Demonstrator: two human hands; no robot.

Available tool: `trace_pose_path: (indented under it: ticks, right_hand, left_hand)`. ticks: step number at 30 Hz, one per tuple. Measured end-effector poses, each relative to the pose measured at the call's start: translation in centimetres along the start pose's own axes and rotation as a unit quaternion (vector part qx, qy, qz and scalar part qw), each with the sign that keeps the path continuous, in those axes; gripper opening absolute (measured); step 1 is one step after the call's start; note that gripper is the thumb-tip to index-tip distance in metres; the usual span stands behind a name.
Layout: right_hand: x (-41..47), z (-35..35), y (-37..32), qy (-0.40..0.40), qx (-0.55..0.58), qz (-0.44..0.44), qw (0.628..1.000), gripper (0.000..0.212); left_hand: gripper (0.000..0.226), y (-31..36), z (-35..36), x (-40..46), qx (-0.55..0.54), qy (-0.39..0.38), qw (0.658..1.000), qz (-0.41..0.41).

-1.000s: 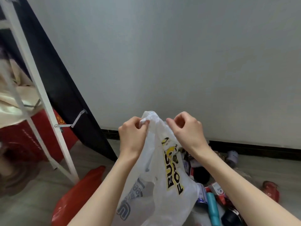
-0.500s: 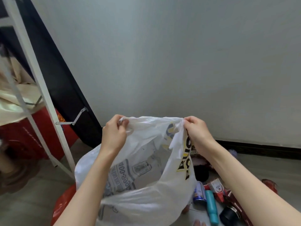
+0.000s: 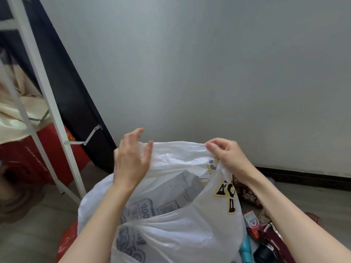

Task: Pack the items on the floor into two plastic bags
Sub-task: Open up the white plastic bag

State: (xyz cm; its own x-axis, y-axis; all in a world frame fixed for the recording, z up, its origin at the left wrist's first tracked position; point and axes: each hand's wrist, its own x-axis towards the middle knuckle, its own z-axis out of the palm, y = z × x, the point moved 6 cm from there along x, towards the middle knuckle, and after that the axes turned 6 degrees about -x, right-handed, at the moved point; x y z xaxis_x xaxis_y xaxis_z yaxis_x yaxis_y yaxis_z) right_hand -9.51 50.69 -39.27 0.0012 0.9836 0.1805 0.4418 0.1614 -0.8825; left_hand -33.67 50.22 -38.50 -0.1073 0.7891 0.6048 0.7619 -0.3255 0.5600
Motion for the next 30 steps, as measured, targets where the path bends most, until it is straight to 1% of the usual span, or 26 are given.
trace_pose_path:
  ticks: [1, 2, 3, 4, 5, 7, 9, 11, 13, 15, 16, 17, 18, 19, 21, 22, 24, 25, 27, 28, 29, 30]
  right_hand:
    - [0.0, 0.2, 0.0, -0.013, 0.026, 0.009, 1.000, 0.014]
    - [-0.1, 0.6, -0.1, -0.034, 0.057, 0.017, 0.998, 0.015]
    - [-0.2, 1.1, -0.3, -0.061, 0.095, 0.023, 0.993, 0.017]
    - [-0.3, 1.6, -0.5, -0.088, 0.138, 0.029, 0.986, 0.019]
    - [-0.4, 1.8, -0.6, -0.110, 0.180, 0.036, 0.977, 0.021]
    - [-0.5, 1.9, -1.0, -0.130, 0.226, 0.044, 0.964, 0.024]
    - [-0.4, 1.5, -1.0, -0.114, 0.191, 0.030, 0.974, 0.020]
    - [-0.1, 0.7, -0.9, -0.074, 0.094, 0.002, 0.993, 0.013]
    - [0.1, -0.2, -0.4, -0.042, -0.020, -0.013, 0.999, 0.009]
    - [0.2, -1.0, 0.3, 0.002, -0.170, -0.016, 0.985, 0.004]
    - [0.2, -1.5, 0.6, 0.032, -0.239, -0.016, 0.970, 0.003]
    - [0.2, -1.8, 0.7, 0.063, -0.279, -0.015, 0.958, 0.007]
    - [0.1, -2.2, 0.5, 0.096, -0.287, -0.011, 0.953, 0.012]
    - [-0.1, -2.4, -0.1, 0.130, -0.272, -0.012, 0.953, 0.015]
    - [-0.8, -2.0, -1.9, 0.169, -0.216, -0.027, 0.961, 0.020]
    - [-1.3, -1.2, -2.7, 0.167, -0.187, -0.030, 0.968, 0.021]
    - [-2.3, 1.3, -3.3, 0.129, -0.141, -0.017, 0.981, 0.027]
    - [-2.7, 2.8, -3.2, 0.099, -0.135, -0.002, 0.986, 0.033]
    - [-3.2, 5.2, -2.2, 0.041, -0.157, 0.034, 0.986, 0.046]
    - [-3.2, 5.6, -1.6, 0.033, -0.176, 0.049, 0.983, 0.047]
    - [-3.1, 5.5, -1.1, 0.039, -0.192, 0.060, 0.979, 0.041]
    - [-2.8, 5.1, -1.0, 0.055, -0.215, 0.057, 0.973, 0.029]
  left_hand:
    - [0.047, 2.0, 0.4, -0.2, 0.001, -0.006, 0.995, 0.100]
    - [0.051, 3.8, 0.9, -0.6, 0.009, -0.018, 0.981, 0.192]
    - [0.053, 5.2, 1.8, -1.3, 0.016, -0.036, 0.964, 0.262]
    - [0.053, 6.3, 2.7, -1.9, 0.012, -0.061, 0.951, 0.303]
    - [0.049, 7.1, 3.5, -2.5, -0.003, -0.086, 0.944, 0.317]
    - [0.036, 7.8, 4.5, -3.3, -0.054, -0.116, 0.945, 0.300]
    - [0.023, 8.2, 4.3, -3.2, -0.097, -0.111, 0.947, 0.284]
    - [0.016, 8.1, 4.0, -2.8, -0.100, -0.104, 0.945, 0.294]
    - [0.016, 7.7, 3.8, -2.5, -0.092, -0.108, 0.947, 0.289]
    - [0.028, 7.0, 3.4, -2.0, -0.080, -0.100, 0.958, 0.256]
    - [0.033, 6.6, 3.3, -1.8, -0.060, -0.089, 0.965, 0.241]
    - [0.037, 6.3, 3.1, -1.6, -0.036, -0.073, 0.971, 0.226]
    - [0.038, 6.0, 2.9, -1.4, -0.008, -0.056, 0.977, 0.207]
    - [0.038, 5.6, 2.7, -1.2, 0.019, -0.041, 0.982, 0.181]
    - [0.035, 4.9, 2.3, -1.0, 0.059, -0.020, 0.990, 0.123]
    - [0.035, 4.7, 2.2, -0.9, 0.065, -0.020, 0.993, 0.093]
    - [0.036, 4.5, 2.2, -0.8, 0.052, -0.033, 0.998, 0.031]
    - [0.036, 4.4, 2.1, -0.7, 0.037, -0.038, 0.999, 0.010]
    - [0.035, 4.6, 1.8, -0.5, -0.015, -0.036, 0.999, -0.003]
    - [0.036, 4.8, 1.6, -0.5, -0.045, -0.037, 0.998, -0.002]
    - [0.037, 5.0, 1.4, -0.5, -0.071, -0.040, 0.997, -0.001]
    - [0.038, 5.3, 1.2, -0.5, -0.092, -0.043, 0.995, -0.001]
